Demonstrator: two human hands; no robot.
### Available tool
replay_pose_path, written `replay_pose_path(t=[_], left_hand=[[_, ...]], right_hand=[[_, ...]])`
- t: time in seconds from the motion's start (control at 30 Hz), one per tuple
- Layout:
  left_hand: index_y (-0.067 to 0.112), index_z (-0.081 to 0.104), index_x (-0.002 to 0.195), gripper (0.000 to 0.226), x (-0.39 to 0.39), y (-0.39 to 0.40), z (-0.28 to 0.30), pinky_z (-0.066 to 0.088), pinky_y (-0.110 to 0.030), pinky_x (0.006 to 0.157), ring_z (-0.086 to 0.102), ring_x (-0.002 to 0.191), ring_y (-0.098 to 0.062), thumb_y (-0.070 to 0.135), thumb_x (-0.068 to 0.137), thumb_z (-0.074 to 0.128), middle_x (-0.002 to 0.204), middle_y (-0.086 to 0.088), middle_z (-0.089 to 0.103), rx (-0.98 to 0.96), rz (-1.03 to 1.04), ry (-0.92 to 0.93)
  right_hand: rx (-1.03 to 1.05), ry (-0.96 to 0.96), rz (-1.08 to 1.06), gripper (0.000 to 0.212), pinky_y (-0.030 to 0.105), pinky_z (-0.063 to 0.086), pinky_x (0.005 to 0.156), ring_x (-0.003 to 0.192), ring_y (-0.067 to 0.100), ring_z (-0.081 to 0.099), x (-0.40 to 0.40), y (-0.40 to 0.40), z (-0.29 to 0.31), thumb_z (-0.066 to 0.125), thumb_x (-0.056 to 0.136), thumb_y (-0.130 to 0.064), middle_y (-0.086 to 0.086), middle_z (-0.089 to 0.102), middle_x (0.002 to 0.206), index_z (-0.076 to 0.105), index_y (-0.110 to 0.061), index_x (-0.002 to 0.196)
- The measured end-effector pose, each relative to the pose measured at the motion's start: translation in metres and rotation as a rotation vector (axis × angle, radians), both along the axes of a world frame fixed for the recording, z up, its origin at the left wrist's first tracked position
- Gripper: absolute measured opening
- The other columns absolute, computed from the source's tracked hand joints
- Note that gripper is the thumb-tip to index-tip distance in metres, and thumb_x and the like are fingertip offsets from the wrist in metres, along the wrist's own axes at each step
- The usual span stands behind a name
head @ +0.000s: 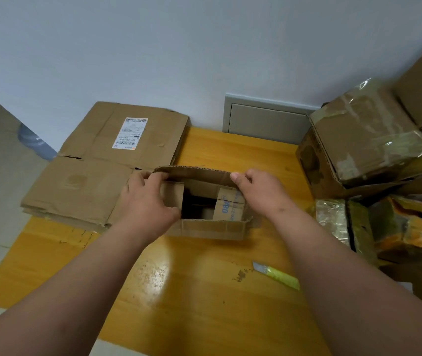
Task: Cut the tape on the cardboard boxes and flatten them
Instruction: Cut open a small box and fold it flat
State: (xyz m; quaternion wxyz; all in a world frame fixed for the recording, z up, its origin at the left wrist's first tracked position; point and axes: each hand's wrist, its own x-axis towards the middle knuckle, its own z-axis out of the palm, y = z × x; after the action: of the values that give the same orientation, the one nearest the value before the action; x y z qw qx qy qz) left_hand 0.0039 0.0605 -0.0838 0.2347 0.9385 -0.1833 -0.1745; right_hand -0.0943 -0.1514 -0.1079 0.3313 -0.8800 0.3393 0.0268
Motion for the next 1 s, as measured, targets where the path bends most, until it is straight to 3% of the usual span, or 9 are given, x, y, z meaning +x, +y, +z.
replay_pose_path(t=[0.1, 0.27, 0.37, 0.47, 0.57, 0.67, 0.8, 0.9, 1.0], left_hand=[[0.034, 0.034, 0.144, 0.087, 0.008, -0.009, 0.000, 0.054, -0.033, 0.081, 0.050, 0.118, -0.026, 0.023, 0.071, 0.082, 0.145, 0.005, 0.026, -0.078, -0.006, 0.094], [0.041, 0.007, 0.154, 0.126, 0.010, -0.024, -0.004, 0.037, -0.045, 0.110, 0.025, 0.144, -0.029, 0.038, 0.062, 0.092, 0.159, 0.004, 0.008, 0.119, -0.086, 0.056], [0.043, 0.002, 0.155, 0.127, 0.012, -0.026, -0.008, 0.033, -0.044, 0.113, 0.021, 0.145, -0.029, 0.042, 0.064, 0.090, 0.158, 0.006, 0.004, 0.155, -0.090, 0.033], [0.045, 0.002, 0.155, 0.126, 0.013, -0.025, -0.011, 0.033, -0.043, 0.113, 0.021, 0.143, -0.029, 0.043, 0.064, 0.090, 0.157, 0.008, 0.002, 0.163, -0.096, 0.018], [0.044, 0.000, 0.155, 0.128, 0.011, -0.024, -0.012, 0.033, -0.042, 0.113, 0.022, 0.142, -0.029, 0.046, 0.064, 0.089, 0.156, 0.008, 0.002, 0.175, -0.108, -0.008], [0.044, -0.003, 0.154, 0.128, 0.011, -0.024, -0.011, 0.033, -0.042, 0.113, 0.022, 0.142, -0.029, 0.047, 0.065, 0.088, 0.156, 0.007, 0.000, 0.190, -0.117, -0.015], [0.046, -0.002, 0.154, 0.125, 0.010, -0.022, -0.010, 0.033, -0.043, 0.113, 0.022, 0.142, -0.029, 0.043, 0.068, 0.087, 0.156, 0.008, 0.000, 0.190, -0.118, -0.020], [0.047, -0.002, 0.154, 0.123, 0.010, -0.021, -0.009, 0.035, -0.043, 0.111, 0.024, 0.140, -0.029, 0.041, 0.069, 0.088, 0.156, 0.009, 0.001, 0.186, -0.109, -0.010], [0.047, -0.003, 0.154, 0.125, 0.010, -0.022, -0.008, 0.040, -0.042, 0.107, 0.029, 0.138, -0.031, 0.040, 0.068, 0.088, 0.156, 0.005, 0.003, 0.215, -0.113, -0.014]], right_hand=[[0.003, 0.006, -0.125, 0.039, 0.029, 0.030, 0.053, 0.075, 0.018, 0.052, 0.008, 0.005, -0.001, 0.039, 0.098, -0.059, -0.004, 0.055, 0.083, 0.048, -0.021, 0.098], [0.080, 0.030, -0.240, 0.045, 0.029, 0.030, 0.050, 0.068, 0.015, 0.048, 0.019, 0.018, -0.002, 0.036, 0.101, -0.055, -0.004, 0.051, 0.080, 0.049, -0.014, 0.115], [0.138, 0.041, -0.249, 0.054, 0.034, 0.047, 0.067, 0.094, 0.025, 0.058, 0.020, 0.024, -0.004, 0.055, 0.091, -0.058, -0.001, 0.059, 0.102, 0.040, -0.019, 0.124], [0.034, 0.120, -0.220, 0.090, 0.045, 0.050, 0.087, 0.117, 0.031, 0.051, 0.023, 0.034, -0.005, 0.078, 0.068, -0.062, 0.004, 0.057, 0.123, 0.026, -0.026, 0.131], [-0.135, 0.229, -0.162, 0.112, 0.046, 0.045, 0.088, 0.122, 0.031, 0.045, 0.029, 0.043, -0.008, 0.084, 0.057, -0.063, 0.008, 0.044, 0.133, 0.012, -0.030, 0.137], [-0.180, 0.235, -0.126, 0.112, 0.039, 0.042, 0.079, 0.119, 0.032, 0.042, 0.030, 0.048, -0.011, 0.087, 0.061, -0.051, 0.010, 0.034, 0.134, 0.007, -0.032, 0.138], [0.166, 0.066, -0.223, 0.105, 0.037, 0.042, 0.092, 0.128, 0.032, 0.037, 0.023, 0.039, -0.005, 0.082, 0.069, -0.030, 0.006, 0.032, 0.142, 0.011, -0.036, 0.146], [0.551, -0.137, -0.363, 0.091, 0.042, 0.052, 0.089, 0.109, 0.028, 0.055, 0.003, 0.026, 0.005, 0.070, 0.076, -0.012, 0.008, 0.048, 0.129, 0.016, -0.040, 0.143], [0.755, -0.235, -0.399, 0.077, 0.050, 0.051, 0.094, 0.107, 0.027, 0.055, -0.016, 0.021, 0.006, 0.057, 0.076, 0.004, 0.007, 0.052, 0.124, 0.033, -0.031, 0.141]])
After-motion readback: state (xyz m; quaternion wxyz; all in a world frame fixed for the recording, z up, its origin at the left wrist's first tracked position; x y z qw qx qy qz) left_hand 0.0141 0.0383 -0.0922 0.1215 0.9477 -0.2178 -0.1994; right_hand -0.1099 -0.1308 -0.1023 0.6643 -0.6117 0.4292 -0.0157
